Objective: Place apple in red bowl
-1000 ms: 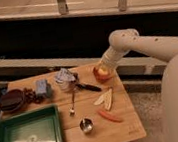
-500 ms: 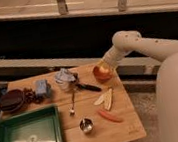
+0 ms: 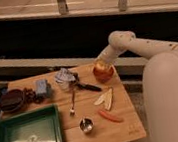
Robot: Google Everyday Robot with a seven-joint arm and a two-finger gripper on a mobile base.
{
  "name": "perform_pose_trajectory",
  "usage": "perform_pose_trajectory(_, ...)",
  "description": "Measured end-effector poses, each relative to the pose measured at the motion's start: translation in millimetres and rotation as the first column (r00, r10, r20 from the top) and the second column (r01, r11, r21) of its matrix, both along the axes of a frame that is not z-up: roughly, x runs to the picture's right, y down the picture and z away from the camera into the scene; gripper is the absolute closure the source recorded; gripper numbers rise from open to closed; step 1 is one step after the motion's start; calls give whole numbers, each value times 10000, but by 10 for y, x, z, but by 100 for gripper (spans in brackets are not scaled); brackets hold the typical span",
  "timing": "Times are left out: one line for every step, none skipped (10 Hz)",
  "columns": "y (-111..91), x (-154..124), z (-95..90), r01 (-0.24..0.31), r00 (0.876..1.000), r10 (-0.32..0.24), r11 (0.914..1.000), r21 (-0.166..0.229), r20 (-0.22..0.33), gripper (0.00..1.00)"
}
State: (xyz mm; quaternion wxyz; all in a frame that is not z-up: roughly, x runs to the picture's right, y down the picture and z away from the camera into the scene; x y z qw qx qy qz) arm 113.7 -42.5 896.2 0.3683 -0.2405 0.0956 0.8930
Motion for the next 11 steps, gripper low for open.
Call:
perform_pose_trajectory(7, 54, 59, -95, 9999, 93, 9999, -79, -141, 71)
perform_pose_trajectory(15, 100, 123, -148, 9995, 143, 9997, -172, -273, 61)
perform_pose_trajectory(8, 93, 169, -148, 9994, 141, 9996, -228, -328, 51)
perform_pose_trajectory(5, 82, 180, -132, 9993, 123, 9996, -254, -350, 42)
perform_pose_trajectory(-1, 105, 180, -109, 9991, 98, 9996, -263, -408, 32)
perform_pose_trajectory(-10, 129, 177, -95, 9989, 82, 9996, -279, -469, 27)
perform_pose_trajectory(-10, 119, 181, -82, 9988, 67, 9995, -306, -483, 26)
perform_pose_trajectory(-16, 108, 180, -71, 9988, 55, 9995, -320, -485, 26)
perform_pose_trajectory(-11, 115, 177, -66, 9988, 49, 9994, -343, -493, 26)
perform_pose_trajectory(-11, 128, 171, -70, 9987, 52, 9993, -355, -505, 26)
perform_pose_trajectory(-11, 135, 166, -71, 9987, 52, 9993, -361, -503, 26)
